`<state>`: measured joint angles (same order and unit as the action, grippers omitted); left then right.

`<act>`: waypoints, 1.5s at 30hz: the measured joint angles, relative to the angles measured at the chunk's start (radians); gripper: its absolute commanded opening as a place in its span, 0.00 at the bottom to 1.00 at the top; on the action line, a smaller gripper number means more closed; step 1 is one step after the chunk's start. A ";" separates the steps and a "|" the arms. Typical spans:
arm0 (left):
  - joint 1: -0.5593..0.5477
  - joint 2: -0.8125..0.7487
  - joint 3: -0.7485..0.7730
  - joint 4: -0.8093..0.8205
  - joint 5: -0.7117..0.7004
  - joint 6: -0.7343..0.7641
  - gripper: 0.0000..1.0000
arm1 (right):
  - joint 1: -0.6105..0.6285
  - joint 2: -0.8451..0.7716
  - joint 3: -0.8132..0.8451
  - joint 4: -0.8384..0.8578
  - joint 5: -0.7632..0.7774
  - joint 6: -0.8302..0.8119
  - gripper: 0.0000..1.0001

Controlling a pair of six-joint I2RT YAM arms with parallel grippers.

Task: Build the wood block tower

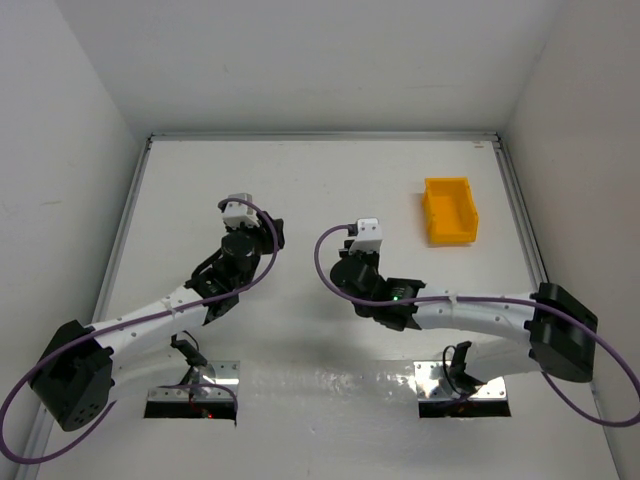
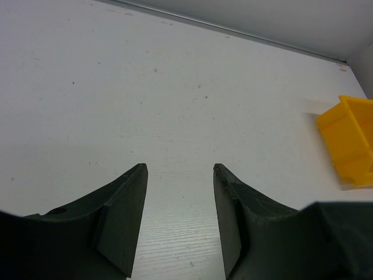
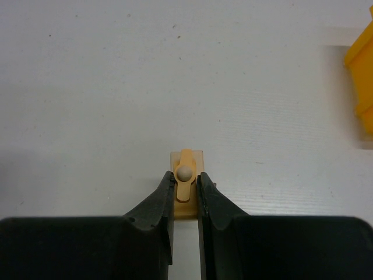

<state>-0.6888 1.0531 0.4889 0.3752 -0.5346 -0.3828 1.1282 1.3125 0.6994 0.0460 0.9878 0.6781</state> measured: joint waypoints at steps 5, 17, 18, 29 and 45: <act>0.000 0.000 0.000 0.000 0.002 0.000 0.46 | 0.000 0.013 0.000 -0.003 0.001 0.005 0.06; 0.000 0.006 0.000 -0.001 0.008 0.000 0.46 | 0.000 0.027 0.000 -0.003 0.006 0.009 0.07; 0.000 0.007 0.000 -0.001 0.009 0.000 0.46 | 0.000 0.029 0.000 -0.003 0.006 0.010 0.07; 0.000 0.008 0.000 -0.001 0.016 0.000 0.46 | 0.000 0.045 0.000 -0.003 0.007 0.011 0.06; 0.000 0.008 0.000 0.000 0.023 0.000 0.46 | 0.000 0.060 0.000 -0.003 0.007 0.006 0.09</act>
<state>-0.6888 1.0607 0.4889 0.3748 -0.5117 -0.3828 1.1282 1.3724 0.6994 0.0433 0.9951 0.6846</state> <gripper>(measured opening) 0.458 0.153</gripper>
